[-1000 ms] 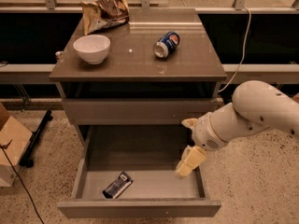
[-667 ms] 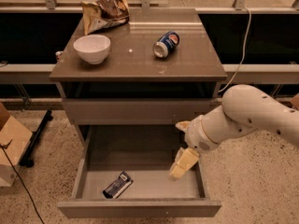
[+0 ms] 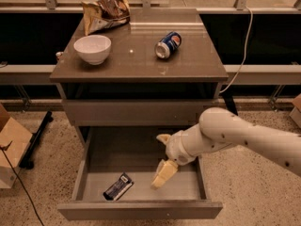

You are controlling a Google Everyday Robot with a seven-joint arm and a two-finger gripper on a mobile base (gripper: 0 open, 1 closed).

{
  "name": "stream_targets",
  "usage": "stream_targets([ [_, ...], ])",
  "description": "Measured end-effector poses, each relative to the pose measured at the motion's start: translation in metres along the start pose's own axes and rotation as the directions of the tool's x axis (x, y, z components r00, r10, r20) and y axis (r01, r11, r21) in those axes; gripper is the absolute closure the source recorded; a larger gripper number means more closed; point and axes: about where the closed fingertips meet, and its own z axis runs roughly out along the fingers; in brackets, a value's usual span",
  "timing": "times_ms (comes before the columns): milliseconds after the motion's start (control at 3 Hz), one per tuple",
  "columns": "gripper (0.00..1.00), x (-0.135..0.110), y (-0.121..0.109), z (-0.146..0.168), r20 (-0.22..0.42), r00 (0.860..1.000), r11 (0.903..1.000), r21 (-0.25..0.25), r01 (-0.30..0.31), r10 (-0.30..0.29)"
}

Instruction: Pick rxbar blueberry from middle drawer and place on counter

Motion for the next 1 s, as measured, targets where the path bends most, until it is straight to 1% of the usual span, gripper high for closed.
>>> stream_targets([
  [333,0.0,0.004,-0.012,0.051,0.072,0.997,0.9993,-0.034,0.012,-0.009],
  [667,0.0,0.007,-0.022,0.088,0.124,0.992,0.9976,-0.069,0.01,-0.001],
  [1000,0.0,0.007,-0.022,0.092,0.124,0.992,0.9974,-0.071,0.012,-0.003],
])
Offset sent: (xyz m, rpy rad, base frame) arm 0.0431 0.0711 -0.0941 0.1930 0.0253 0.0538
